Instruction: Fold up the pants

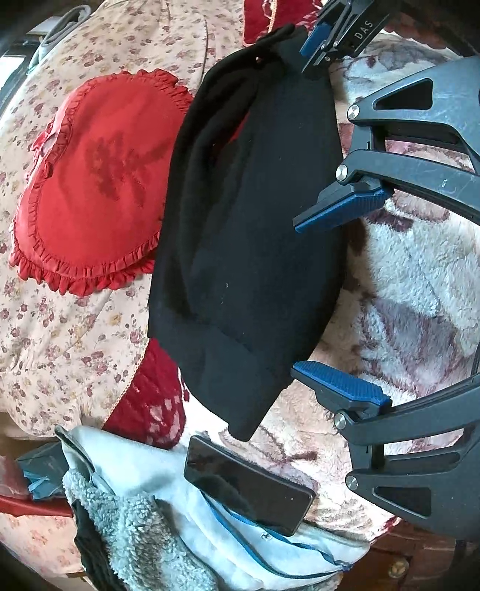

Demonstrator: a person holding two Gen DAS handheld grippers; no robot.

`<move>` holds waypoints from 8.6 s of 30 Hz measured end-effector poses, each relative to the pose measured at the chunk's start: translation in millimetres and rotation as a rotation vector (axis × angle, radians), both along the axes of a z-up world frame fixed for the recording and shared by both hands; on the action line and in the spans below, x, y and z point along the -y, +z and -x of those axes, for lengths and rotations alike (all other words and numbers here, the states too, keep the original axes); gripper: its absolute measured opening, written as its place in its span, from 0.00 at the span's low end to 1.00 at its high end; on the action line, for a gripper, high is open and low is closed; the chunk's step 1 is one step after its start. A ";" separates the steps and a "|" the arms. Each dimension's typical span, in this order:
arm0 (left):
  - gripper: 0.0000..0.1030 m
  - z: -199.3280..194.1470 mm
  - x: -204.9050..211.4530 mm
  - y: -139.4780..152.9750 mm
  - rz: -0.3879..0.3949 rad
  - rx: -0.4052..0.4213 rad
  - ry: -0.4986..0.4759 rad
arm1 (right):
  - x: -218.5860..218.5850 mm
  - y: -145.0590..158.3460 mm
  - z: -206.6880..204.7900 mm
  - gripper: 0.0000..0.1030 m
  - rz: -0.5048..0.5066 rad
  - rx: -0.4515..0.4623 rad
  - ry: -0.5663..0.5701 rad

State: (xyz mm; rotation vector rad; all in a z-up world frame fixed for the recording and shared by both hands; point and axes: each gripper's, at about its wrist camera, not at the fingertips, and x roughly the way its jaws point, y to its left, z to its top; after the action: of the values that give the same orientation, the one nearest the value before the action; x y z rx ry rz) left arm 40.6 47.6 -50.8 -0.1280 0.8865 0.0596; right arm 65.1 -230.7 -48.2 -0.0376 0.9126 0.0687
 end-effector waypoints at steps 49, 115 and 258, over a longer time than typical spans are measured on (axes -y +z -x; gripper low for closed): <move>0.80 -30.0 -85.9 -9.4 0.395 -0.014 0.209 | 30.5 -29.8 -26.0 0.54 -0.340 -0.031 -0.026; 0.50 -2.8 126.7 -13.8 0.150 -0.201 -0.362 | 186.6 -7.8 -88.5 0.27 -0.249 -0.113 -0.250; 0.65 18.0 -132.3 -10.3 0.285 -0.101 0.167 | -205.2 0.4 25.1 0.04 -0.188 -0.090 0.746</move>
State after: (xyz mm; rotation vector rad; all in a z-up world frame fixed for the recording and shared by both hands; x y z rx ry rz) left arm 22.6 179.9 -61.0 -0.4690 0.9802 0.0955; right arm 40.0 -25.5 -47.8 -0.1998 0.9380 0.8538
